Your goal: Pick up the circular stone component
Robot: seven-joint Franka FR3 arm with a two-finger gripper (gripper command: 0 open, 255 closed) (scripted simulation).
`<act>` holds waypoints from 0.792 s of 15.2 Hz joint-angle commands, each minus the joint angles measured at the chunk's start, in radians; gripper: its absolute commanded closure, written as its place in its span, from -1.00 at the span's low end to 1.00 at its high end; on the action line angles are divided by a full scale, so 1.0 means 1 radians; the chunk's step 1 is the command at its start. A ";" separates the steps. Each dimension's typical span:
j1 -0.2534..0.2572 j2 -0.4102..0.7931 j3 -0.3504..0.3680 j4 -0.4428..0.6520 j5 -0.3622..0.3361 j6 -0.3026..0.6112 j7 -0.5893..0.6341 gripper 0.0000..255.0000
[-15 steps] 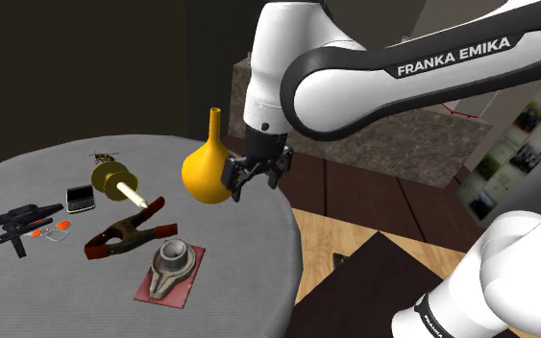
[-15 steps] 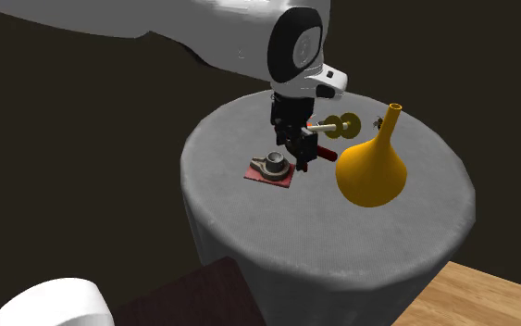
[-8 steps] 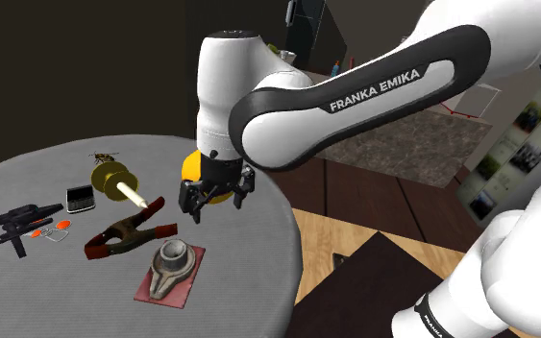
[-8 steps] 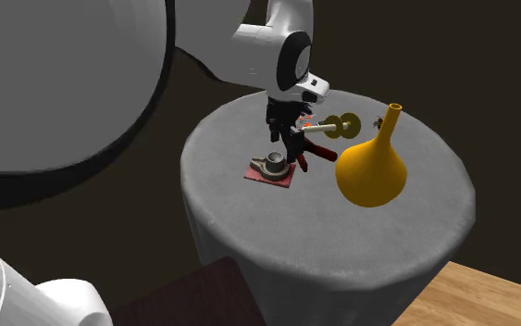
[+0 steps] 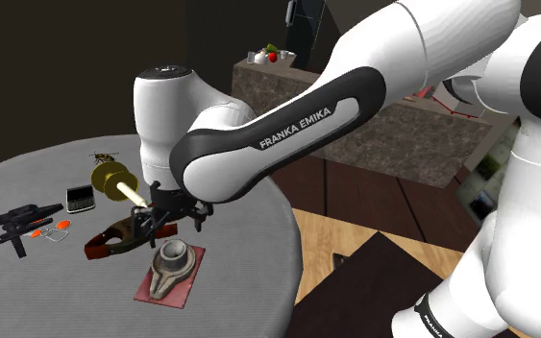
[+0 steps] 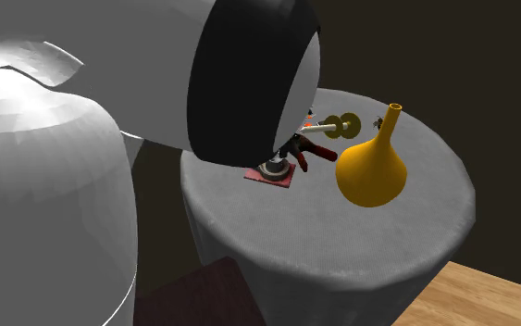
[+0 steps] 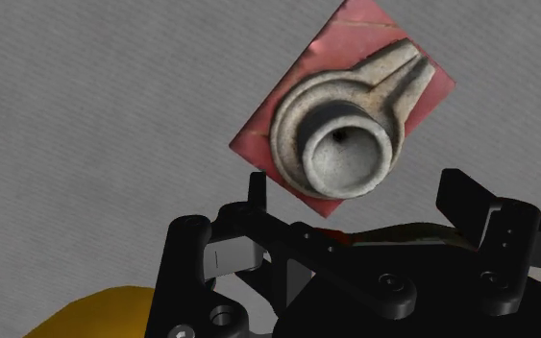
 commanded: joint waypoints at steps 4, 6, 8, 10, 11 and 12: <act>0.021 0.059 -0.016 0.013 -0.034 0.039 0.027 -1.00; 0.026 0.075 -0.022 0.007 -0.045 0.060 0.034 -1.00; 0.029 0.088 -0.027 0.003 -0.054 0.075 0.040 -1.00; 0.030 0.088 -0.027 0.003 -0.054 0.076 0.041 1.00; 0.031 0.090 -0.027 0.004 -0.054 0.076 0.042 1.00; 0.032 0.090 -0.027 0.003 -0.055 0.077 0.043 1.00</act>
